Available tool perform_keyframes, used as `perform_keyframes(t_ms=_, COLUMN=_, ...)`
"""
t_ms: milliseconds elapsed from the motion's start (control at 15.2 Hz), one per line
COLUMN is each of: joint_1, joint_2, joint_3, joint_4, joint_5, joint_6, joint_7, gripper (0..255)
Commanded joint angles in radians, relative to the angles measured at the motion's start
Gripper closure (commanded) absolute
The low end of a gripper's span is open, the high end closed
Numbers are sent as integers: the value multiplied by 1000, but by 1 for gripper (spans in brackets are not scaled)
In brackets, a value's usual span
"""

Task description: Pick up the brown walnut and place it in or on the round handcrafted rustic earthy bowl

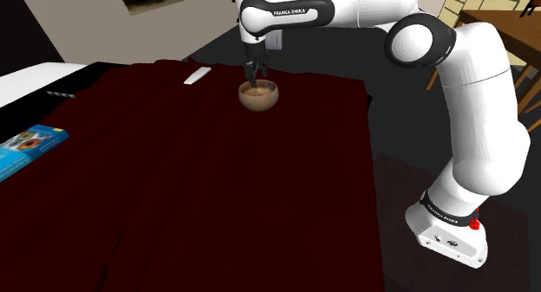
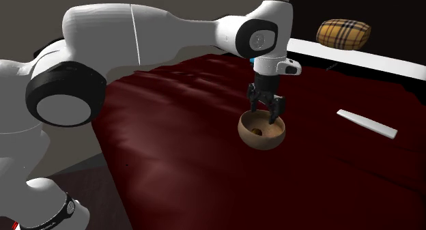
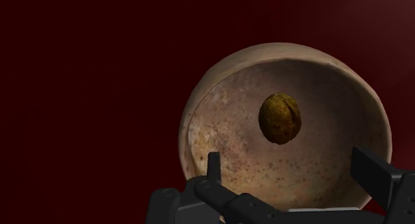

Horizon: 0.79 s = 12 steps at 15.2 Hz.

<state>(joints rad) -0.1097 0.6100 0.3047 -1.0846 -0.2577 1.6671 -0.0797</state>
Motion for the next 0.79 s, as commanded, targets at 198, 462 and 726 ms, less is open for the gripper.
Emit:
perform_keyframes(t_ms=198, joint_1=41, joint_2=54, joint_3=-4, joint_4=222, joint_5=-10, joint_6=-164, joint_7=-16, gripper=0)
perform_keyframes(t_ms=462, joint_1=41, joint_2=54, joint_3=-5, joint_4=222, joint_5=-10, joint_6=-164, joint_7=-16, gripper=0)
perform_keyframes(t_ms=726, joint_1=41, joint_2=54, joint_3=-5, joint_4=222, joint_5=-10, joint_6=-165, joint_7=-16, gripper=0)
